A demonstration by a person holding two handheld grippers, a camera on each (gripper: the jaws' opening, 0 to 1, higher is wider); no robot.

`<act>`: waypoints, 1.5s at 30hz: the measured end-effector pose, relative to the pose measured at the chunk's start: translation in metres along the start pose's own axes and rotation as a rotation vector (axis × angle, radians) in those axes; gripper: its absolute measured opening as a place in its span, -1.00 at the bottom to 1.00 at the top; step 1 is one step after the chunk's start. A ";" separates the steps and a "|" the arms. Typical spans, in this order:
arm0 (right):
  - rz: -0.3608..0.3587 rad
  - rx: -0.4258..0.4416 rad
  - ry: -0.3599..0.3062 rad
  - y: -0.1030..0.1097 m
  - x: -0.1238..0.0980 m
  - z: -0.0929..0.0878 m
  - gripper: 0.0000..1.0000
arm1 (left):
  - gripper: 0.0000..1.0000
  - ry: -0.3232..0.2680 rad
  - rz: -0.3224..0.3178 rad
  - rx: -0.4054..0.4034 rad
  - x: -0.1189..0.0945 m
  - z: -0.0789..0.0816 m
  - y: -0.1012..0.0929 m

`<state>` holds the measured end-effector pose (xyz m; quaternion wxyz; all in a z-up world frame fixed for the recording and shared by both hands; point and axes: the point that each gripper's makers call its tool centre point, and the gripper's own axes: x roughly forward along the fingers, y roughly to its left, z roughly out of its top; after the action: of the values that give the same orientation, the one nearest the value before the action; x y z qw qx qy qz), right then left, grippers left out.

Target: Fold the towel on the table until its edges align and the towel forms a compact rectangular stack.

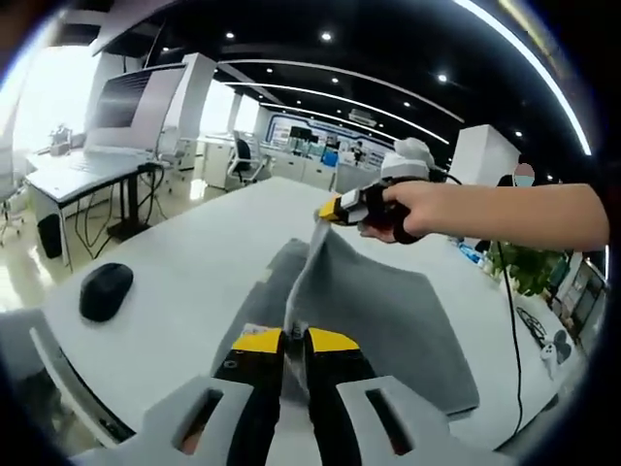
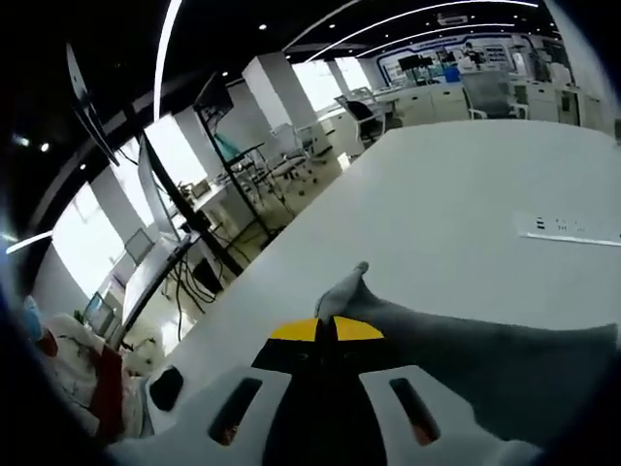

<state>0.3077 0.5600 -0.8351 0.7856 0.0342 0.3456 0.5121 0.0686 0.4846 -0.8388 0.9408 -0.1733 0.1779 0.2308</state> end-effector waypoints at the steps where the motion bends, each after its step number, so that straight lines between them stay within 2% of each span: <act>1: -0.007 0.000 -0.001 -0.001 0.003 -0.002 -0.98 | -0.82 0.002 0.003 -0.002 0.002 -0.001 0.001; 3: -0.020 -0.001 -0.006 -0.003 0.005 -0.004 -0.98 | -0.82 0.008 0.012 0.003 0.005 -0.005 0.005; 4: -0.051 -0.015 -0.017 -0.007 0.006 -0.006 -0.98 | -0.82 0.018 0.031 0.000 0.007 -0.008 0.011; 10: -0.055 -0.046 -0.020 -0.005 0.018 -0.014 -0.98 | -0.82 0.030 0.069 -0.024 0.013 -0.016 0.030; 13: -0.047 -0.068 -0.004 -0.003 0.023 -0.018 -0.97 | -0.82 0.045 0.071 -0.018 0.014 -0.020 0.031; 16: -0.021 -0.183 -0.001 0.001 0.027 -0.019 -0.95 | -0.82 0.059 0.074 -0.012 0.015 -0.024 0.033; 20: -0.003 -0.170 0.000 0.002 0.029 -0.020 -0.89 | -0.80 0.071 0.086 -0.017 0.014 -0.028 0.036; 21: 0.004 -0.167 -0.003 0.003 0.029 -0.019 -0.88 | -0.80 0.075 0.106 0.000 0.014 -0.028 0.039; 23: 0.022 -0.176 0.000 0.006 0.029 -0.019 -0.98 | -0.80 0.087 0.115 0.042 0.014 -0.029 0.041; 24: 0.022 -0.205 -0.004 0.007 0.028 -0.017 -0.99 | -0.80 0.085 0.112 0.043 0.014 -0.028 0.041; 27: 0.031 -0.209 -0.009 0.008 0.028 -0.016 -0.97 | -0.81 0.087 0.112 0.040 0.015 -0.027 0.044; 31: 0.037 -0.208 0.001 0.004 0.024 -0.017 -0.91 | -0.79 0.083 0.107 0.050 0.018 -0.023 0.041; 36: 0.033 -0.216 0.006 -0.004 0.017 -0.016 -0.86 | -0.64 0.082 0.094 0.093 0.019 -0.020 0.036; 39: 0.030 -0.259 0.017 -0.008 0.012 -0.015 -0.85 | -0.61 0.079 0.082 0.101 0.018 -0.017 0.031; 45: 0.041 -0.281 0.033 -0.014 0.002 -0.015 -0.75 | -0.45 0.089 0.055 0.125 0.018 -0.014 0.022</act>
<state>0.3100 0.5506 -0.8530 0.7662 -0.0773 0.2825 0.5720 0.0689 0.5043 -0.8639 0.9341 -0.1194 0.2385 0.2372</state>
